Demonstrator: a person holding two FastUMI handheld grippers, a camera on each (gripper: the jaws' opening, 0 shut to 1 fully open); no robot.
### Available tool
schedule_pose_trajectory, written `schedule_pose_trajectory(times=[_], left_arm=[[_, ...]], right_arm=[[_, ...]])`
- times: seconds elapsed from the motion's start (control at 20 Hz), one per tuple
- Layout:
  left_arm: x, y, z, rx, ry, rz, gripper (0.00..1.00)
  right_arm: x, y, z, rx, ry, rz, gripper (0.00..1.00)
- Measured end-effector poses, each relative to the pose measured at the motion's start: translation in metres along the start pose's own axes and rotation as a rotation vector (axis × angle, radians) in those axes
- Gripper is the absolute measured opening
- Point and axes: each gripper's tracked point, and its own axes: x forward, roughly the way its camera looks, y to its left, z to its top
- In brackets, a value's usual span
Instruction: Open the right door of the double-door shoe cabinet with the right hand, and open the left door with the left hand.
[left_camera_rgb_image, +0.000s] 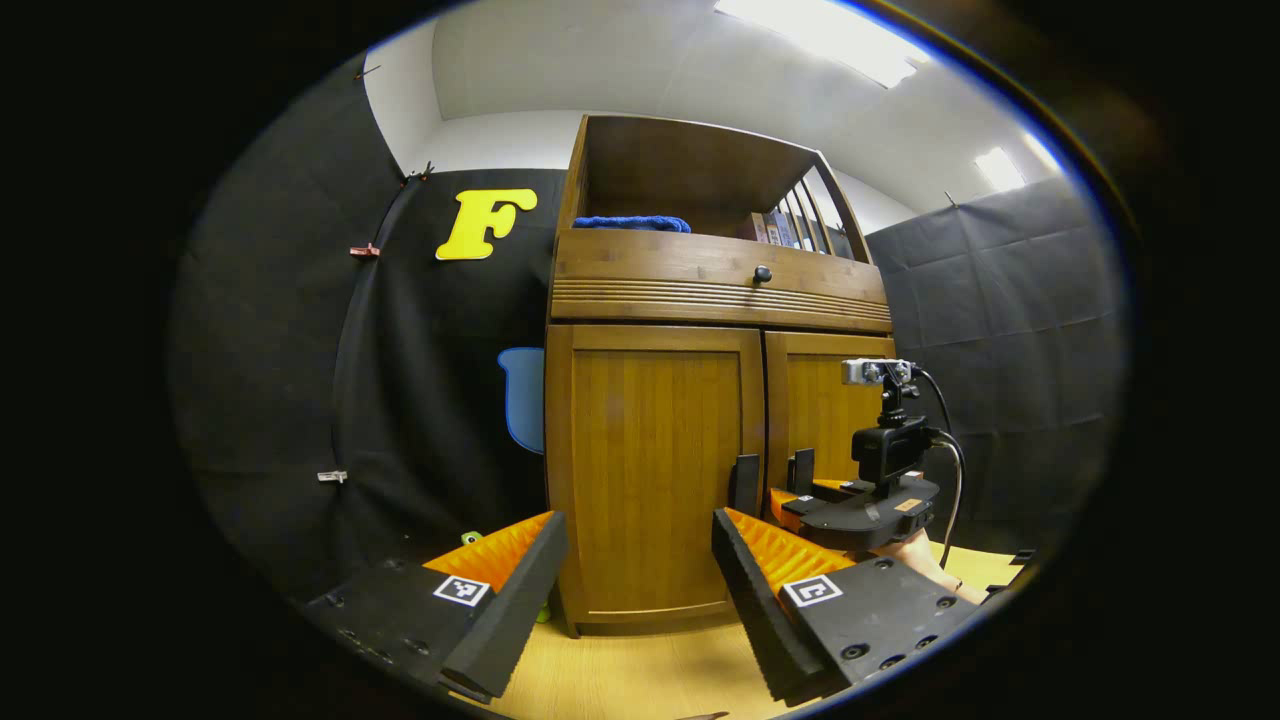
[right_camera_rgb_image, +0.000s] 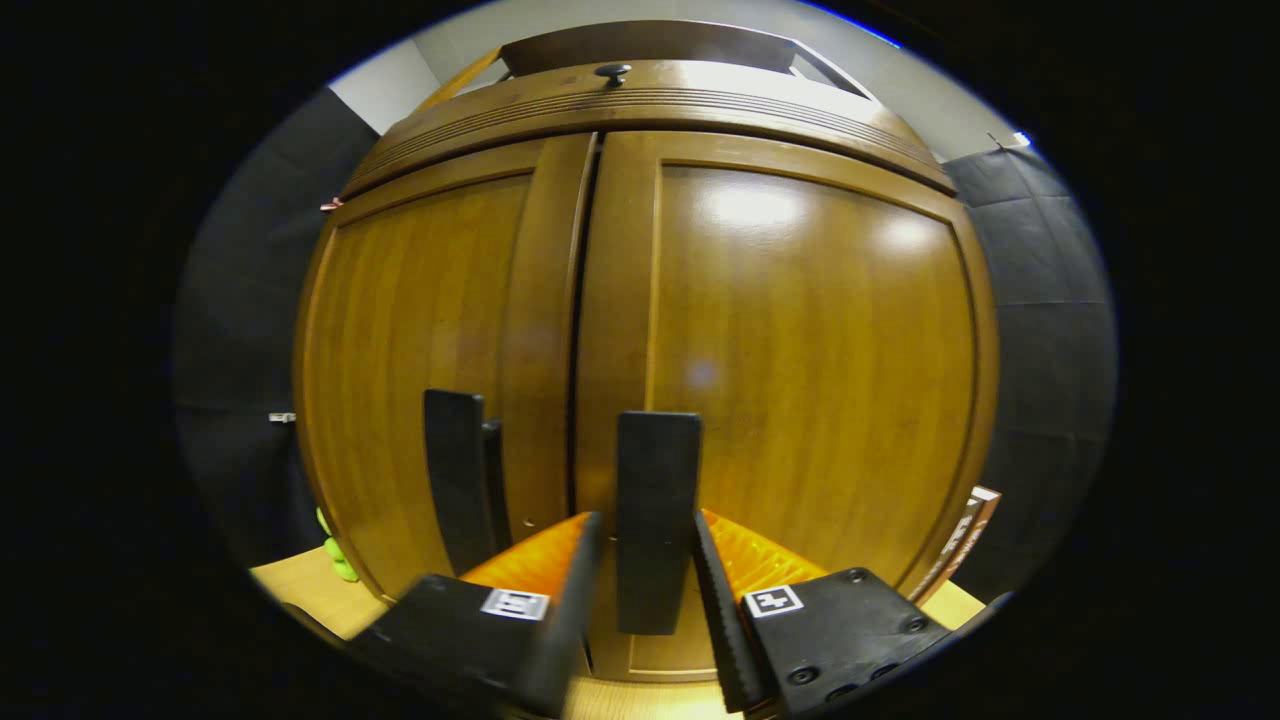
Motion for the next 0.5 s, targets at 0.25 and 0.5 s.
schedule_pose_trajectory(times=[0.25,0.5], left_arm=[[-0.004,0.003,-0.001,-0.011,0.008,0.014,0.91],[-0.017,0.002,0.007,-0.022,-0.013,0.032,0.91]], right_arm=[[-0.001,0.0,-0.001,0.001,0.02,0.01,0.23],[-0.011,0.0,-0.002,-0.006,0.027,0.04,0.28]])
